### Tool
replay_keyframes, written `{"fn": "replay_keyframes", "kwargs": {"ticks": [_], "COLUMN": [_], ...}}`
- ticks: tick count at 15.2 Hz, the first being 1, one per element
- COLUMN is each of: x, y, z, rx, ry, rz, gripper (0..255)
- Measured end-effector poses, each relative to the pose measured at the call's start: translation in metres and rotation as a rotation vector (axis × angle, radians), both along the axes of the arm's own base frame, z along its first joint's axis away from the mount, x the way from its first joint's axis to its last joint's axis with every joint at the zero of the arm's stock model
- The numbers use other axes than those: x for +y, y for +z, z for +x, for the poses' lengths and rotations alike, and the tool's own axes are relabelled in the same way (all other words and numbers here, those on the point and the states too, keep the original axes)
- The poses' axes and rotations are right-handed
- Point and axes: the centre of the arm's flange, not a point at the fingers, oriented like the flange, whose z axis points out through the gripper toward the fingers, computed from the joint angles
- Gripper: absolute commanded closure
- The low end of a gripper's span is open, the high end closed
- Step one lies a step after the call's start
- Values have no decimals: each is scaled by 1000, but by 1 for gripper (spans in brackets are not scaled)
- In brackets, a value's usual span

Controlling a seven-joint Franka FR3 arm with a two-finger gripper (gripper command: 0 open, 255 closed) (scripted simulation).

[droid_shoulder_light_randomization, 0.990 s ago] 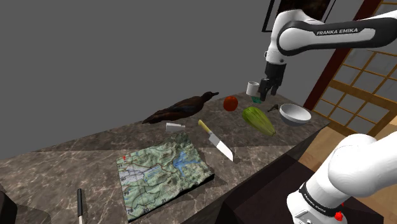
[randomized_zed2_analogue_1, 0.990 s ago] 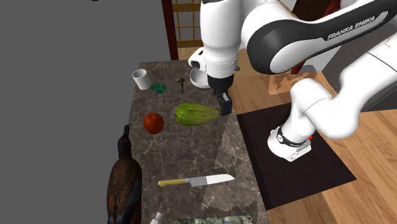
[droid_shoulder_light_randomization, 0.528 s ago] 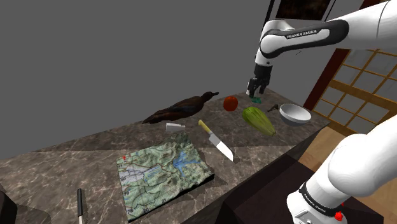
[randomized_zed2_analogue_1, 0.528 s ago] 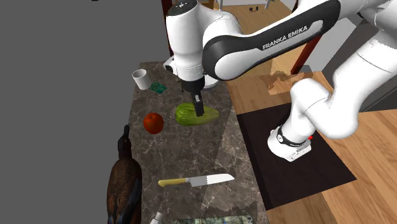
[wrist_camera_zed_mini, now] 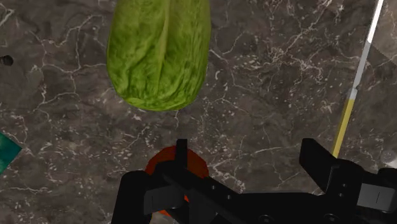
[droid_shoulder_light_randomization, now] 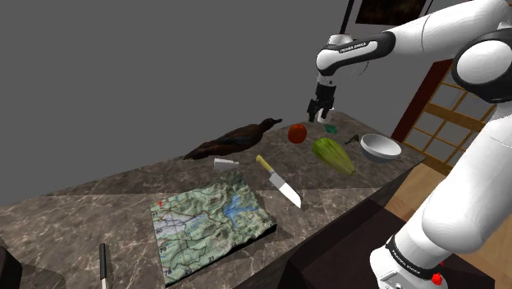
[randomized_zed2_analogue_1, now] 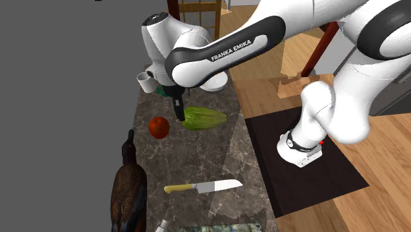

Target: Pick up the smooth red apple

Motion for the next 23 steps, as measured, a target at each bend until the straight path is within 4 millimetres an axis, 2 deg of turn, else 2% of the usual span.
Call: {"fn": "replay_keyframes", "kwargs": {"ticks": [9,11,17,18,23], "x": [-65,-68,-70,-70,-70], "y": [-46,-56,-87,-90,-91], "z": [92,98,100,100,100], "rx": [-37,-40,-41,-41,-42], "ry": [-9,-9,-10,-10,-10], "rz": [45,50,51,51,51], "gripper": [0,0,0,255,255]}}
